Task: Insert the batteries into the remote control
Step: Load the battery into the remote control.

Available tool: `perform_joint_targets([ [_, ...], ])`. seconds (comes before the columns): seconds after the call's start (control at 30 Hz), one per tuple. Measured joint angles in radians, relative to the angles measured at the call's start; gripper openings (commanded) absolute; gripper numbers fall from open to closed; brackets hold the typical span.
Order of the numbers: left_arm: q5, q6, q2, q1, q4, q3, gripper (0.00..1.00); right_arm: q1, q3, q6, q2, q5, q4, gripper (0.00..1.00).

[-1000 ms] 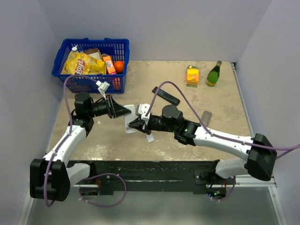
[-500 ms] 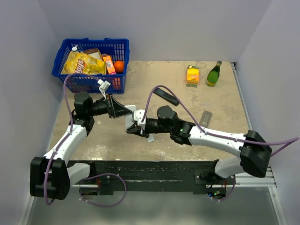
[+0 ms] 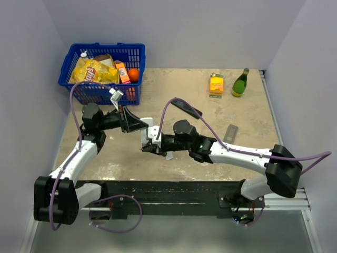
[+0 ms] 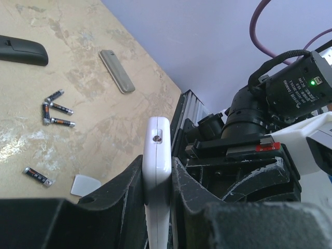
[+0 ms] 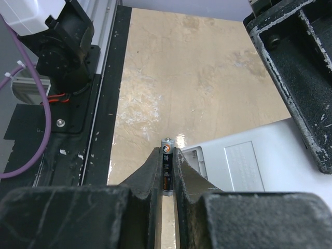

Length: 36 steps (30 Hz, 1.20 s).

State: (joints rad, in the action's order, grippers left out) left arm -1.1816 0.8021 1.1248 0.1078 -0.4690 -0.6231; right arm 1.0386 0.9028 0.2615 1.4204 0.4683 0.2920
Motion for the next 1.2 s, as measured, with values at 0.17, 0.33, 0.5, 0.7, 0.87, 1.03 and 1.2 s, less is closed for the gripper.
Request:
perform_joint_targets([
  [0.17, -0.003, 0.0, 0.002, 0.0, -0.009, 0.006, 0.0, 0.001, 0.002, 0.017, 0.0, 0.0, -0.01, 0.0],
  [0.33, -0.014, 0.0, 0.012, 0.003, -0.007, 0.016, 0.0, 0.001, 0.015, 0.038, 0.0, -0.002, -0.032, 0.0],
  [0.5, -0.022, -0.001, 0.013, 0.011, -0.003, 0.016, 0.0, 0.001, 0.019, 0.056, 0.0, -0.004, -0.047, 0.0],
  [0.7, -0.027, -0.001, 0.013, 0.011, -0.001, 0.016, 0.0, 0.001, 0.019, 0.069, 0.0, -0.004, -0.056, 0.0],
  [0.87, -0.031, -0.001, 0.013, 0.011, 0.001, 0.016, 0.0, 0.001, 0.031, 0.082, 0.002, -0.005, -0.09, 0.0],
  [1.03, -0.031, -0.006, 0.013, 0.011, 0.01, 0.016, 0.0, 0.001, 0.036, 0.096, 0.006, -0.005, -0.109, 0.0],
  [1.2, -0.029, -0.017, 0.013, 0.011, 0.023, 0.016, 0.0, 0.001, 0.054, 0.108, 0.013, -0.006, -0.142, 0.0],
])
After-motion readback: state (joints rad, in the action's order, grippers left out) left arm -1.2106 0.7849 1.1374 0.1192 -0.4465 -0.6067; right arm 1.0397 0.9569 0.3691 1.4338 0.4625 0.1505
